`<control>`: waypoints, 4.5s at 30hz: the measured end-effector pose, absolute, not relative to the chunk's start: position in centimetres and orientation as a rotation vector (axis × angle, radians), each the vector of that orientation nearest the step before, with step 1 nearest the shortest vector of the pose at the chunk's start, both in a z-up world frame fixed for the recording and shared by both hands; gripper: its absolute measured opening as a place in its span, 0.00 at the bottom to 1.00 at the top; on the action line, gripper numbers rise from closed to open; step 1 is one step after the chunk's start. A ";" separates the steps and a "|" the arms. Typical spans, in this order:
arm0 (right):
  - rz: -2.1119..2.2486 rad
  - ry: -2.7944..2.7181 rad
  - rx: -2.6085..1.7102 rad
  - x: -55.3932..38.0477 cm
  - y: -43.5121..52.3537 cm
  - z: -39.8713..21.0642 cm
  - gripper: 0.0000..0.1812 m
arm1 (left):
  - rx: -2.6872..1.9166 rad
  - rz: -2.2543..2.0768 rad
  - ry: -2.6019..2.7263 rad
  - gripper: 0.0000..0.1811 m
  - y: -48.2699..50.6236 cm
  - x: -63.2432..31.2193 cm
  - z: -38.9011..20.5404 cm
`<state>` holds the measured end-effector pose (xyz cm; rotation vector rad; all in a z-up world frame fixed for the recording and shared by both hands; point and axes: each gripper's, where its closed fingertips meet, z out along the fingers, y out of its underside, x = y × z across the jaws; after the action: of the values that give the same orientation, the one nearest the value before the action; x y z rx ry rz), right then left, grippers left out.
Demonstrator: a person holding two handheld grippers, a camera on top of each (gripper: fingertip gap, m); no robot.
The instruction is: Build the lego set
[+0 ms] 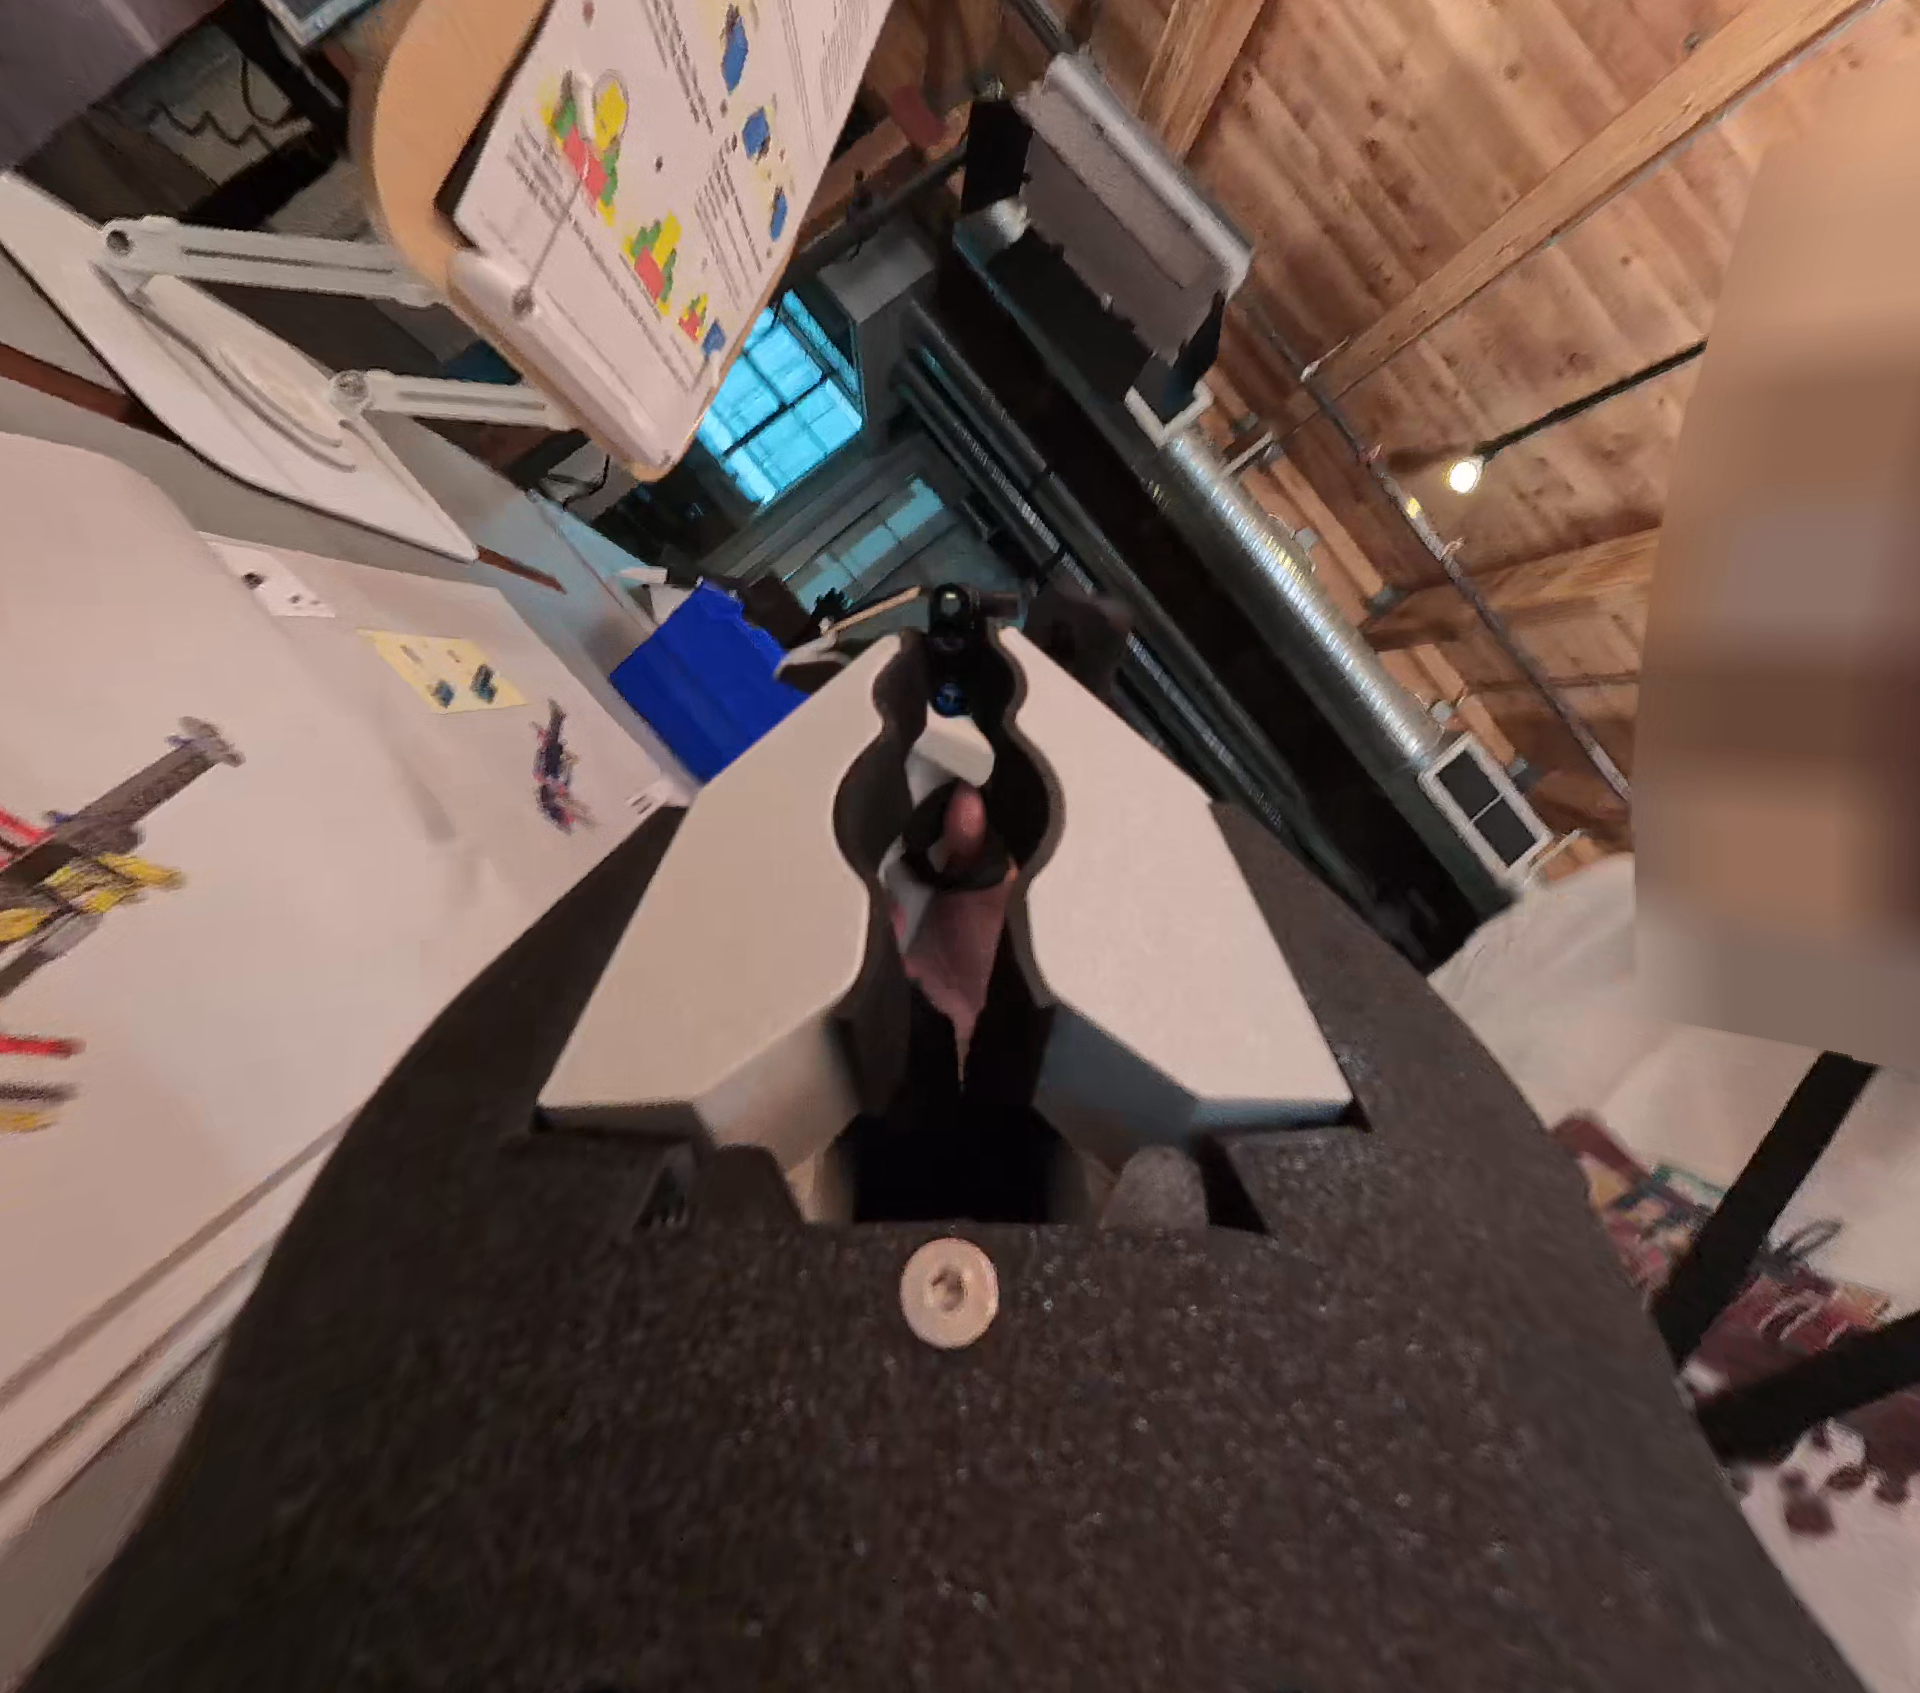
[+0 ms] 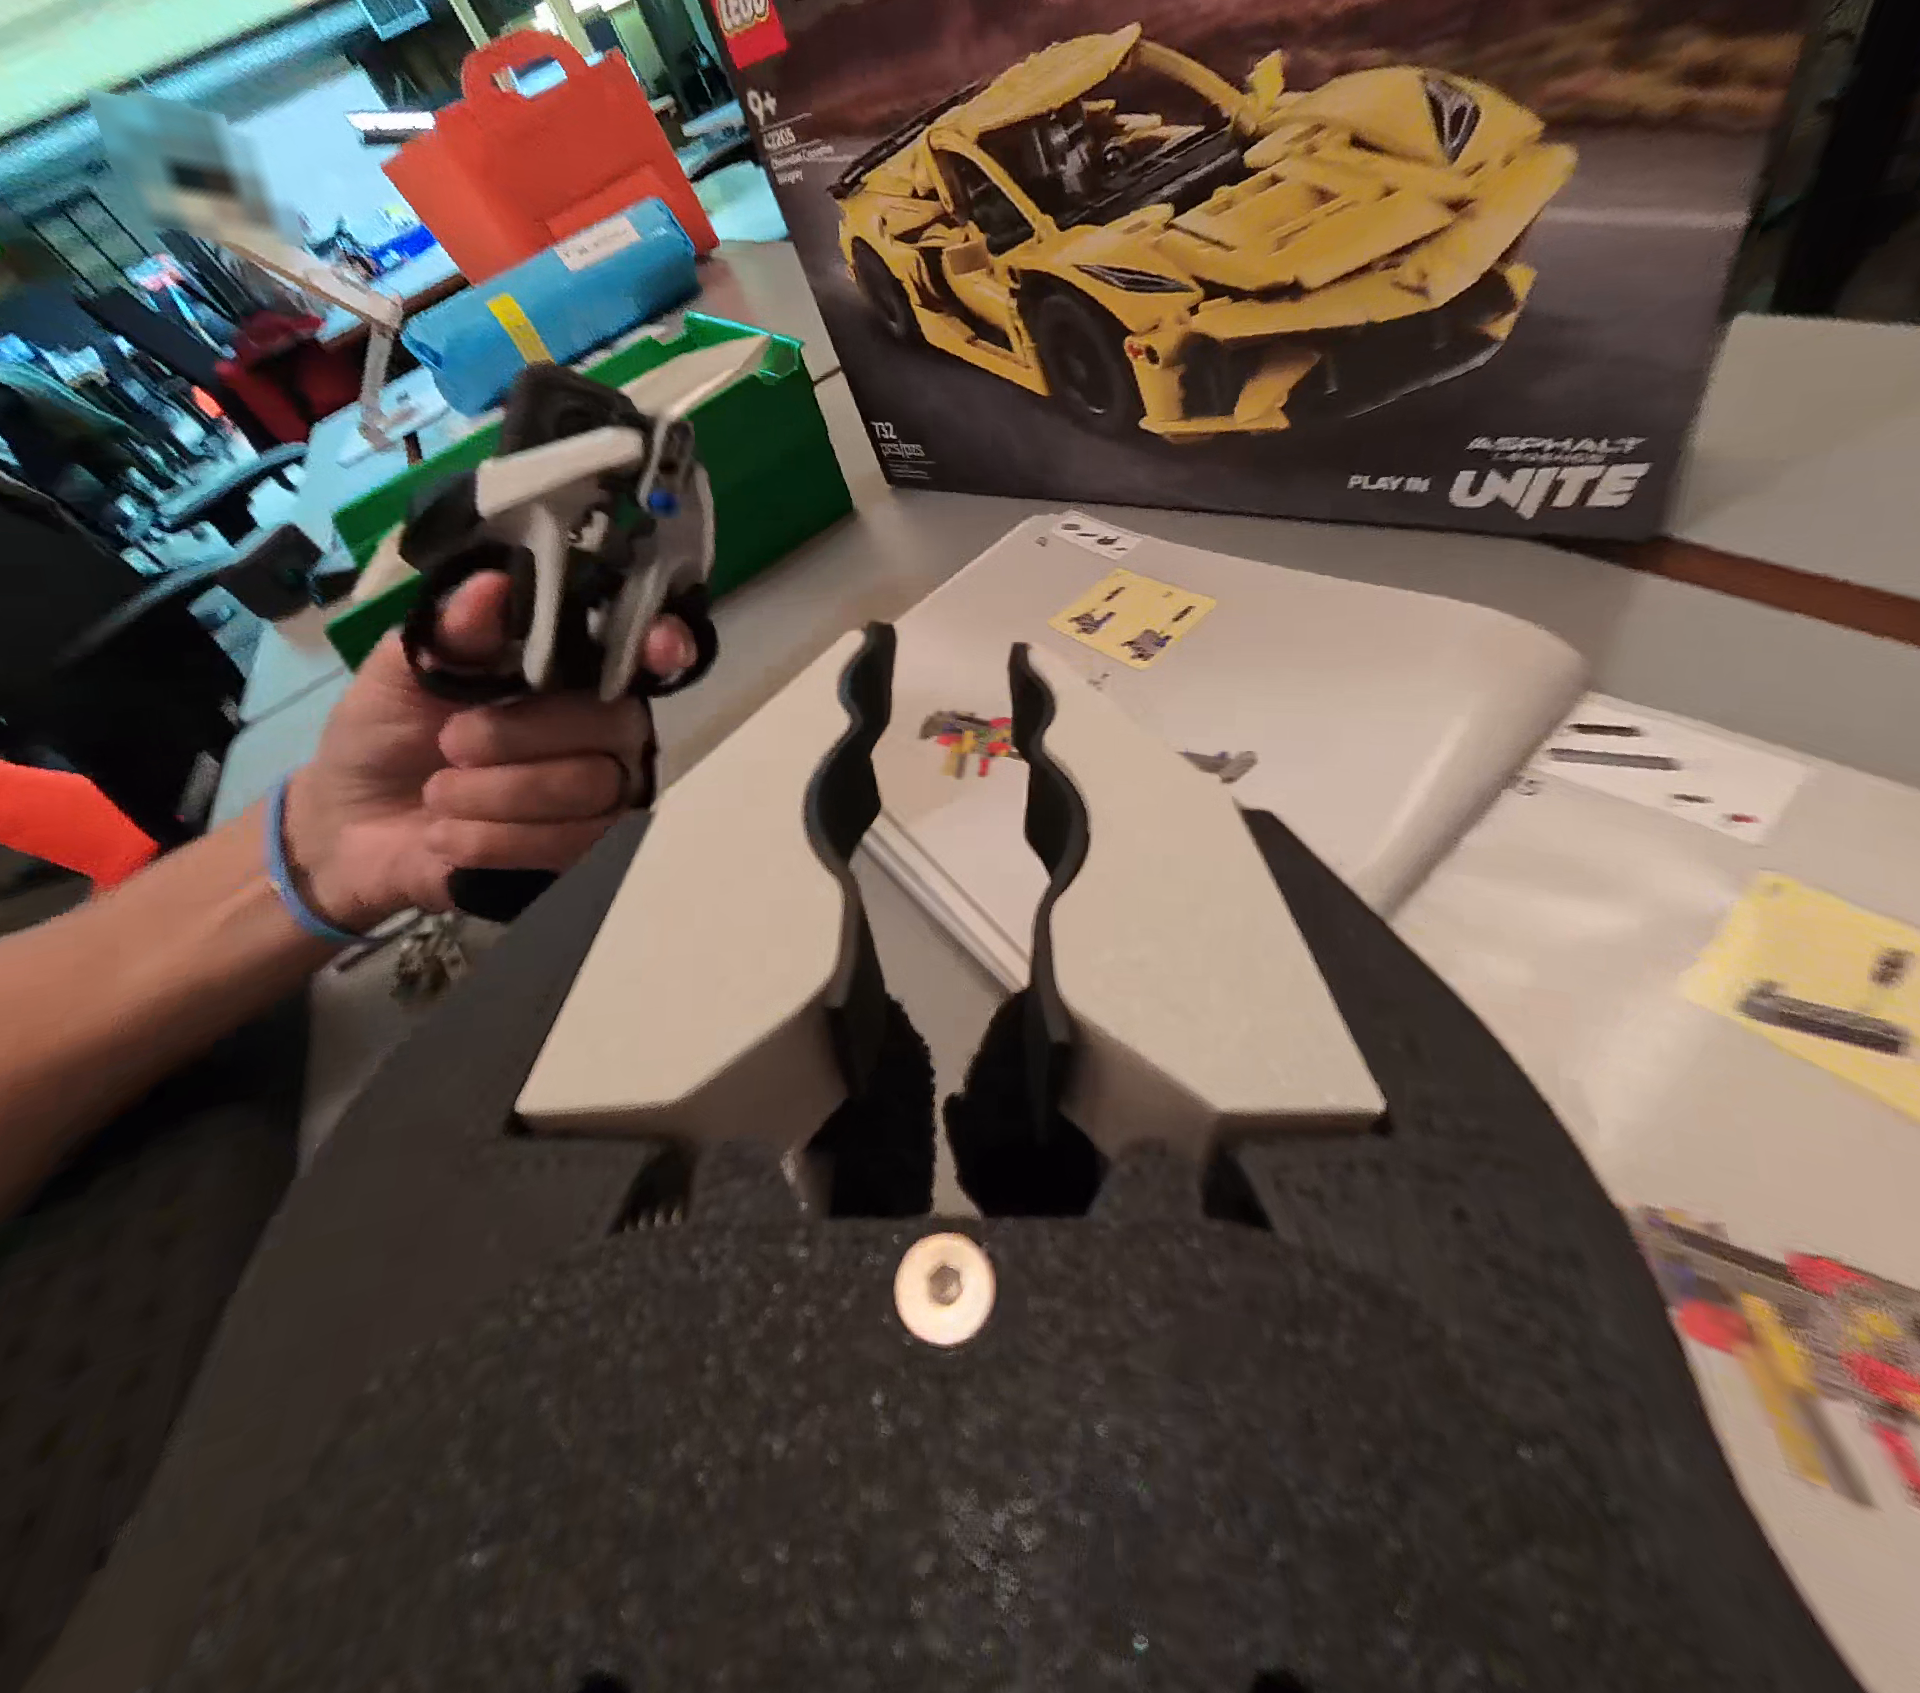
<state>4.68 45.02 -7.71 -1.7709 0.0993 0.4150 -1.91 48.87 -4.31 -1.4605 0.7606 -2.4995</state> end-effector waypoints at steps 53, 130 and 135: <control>0.713 -0.033 -1.637 -3.4 45.8 -7.4 0.10 | -1.396 -2.540 0.744 0.03 46.2 -2.5 -4.6; 0.003 -0.113 -2.433 4.4 22.5 -20.8 0.08 | -1.221 -2.017 1.673 0.03 35.1 -3.0 -8.3; 0.038 -0.165 -2.419 4.2 23.2 -21.1 0.02 | -1.239 -2.022 1.600 0.04 36.4 -2.8 -7.8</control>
<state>4.17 23.22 -21.09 -2.4190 -0.1650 0.0385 -2.79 36.45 -7.77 -1.2392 1.5996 -2.0224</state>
